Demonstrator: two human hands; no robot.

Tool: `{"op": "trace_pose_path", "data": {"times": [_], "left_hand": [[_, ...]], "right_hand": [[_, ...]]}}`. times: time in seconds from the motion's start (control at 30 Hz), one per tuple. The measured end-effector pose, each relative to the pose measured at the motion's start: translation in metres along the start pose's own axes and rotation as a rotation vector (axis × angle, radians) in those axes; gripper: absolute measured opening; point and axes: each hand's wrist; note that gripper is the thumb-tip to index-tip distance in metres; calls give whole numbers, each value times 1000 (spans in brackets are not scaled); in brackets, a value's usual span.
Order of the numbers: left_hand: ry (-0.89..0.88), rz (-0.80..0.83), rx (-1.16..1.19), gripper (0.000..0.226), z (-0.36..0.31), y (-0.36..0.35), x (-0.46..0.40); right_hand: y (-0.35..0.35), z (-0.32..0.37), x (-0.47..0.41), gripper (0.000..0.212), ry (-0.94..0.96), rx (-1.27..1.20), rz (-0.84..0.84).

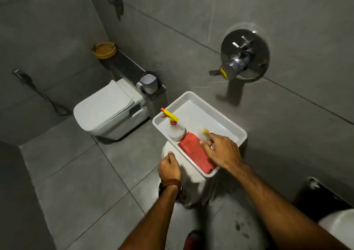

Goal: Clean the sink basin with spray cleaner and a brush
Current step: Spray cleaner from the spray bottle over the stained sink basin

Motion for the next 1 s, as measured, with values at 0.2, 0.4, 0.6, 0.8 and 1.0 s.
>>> {"op": "trace_pose_path", "data": {"times": [0.2,0.4,0.6,0.8,1.0], "left_hand": [[154,55,150,23,25,-54,-41],[87,143,220,51,38,-92,-66],[59,172,236,63,51,-109,-74],[32,142,119,55,32,-94,-69],[-45,6,128,37,-15,-73,-42]], "right_hand": [[-78,7,-79,35,-91,-406,44],[-141,29,-147,61,-142,-666,26],[-173,41,-173,52,-85,-543,157],[-149,40,-164,52,-10,-772,128],[-76,48,-122,52,-94,-1009,-59]]}}
Point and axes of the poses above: each hand's wrist, its own x-axis away from the middle knuckle, its own y-axis out of the back of the hand, z = x × y, and after that the axes turned 6 degrees about -x, right-handed
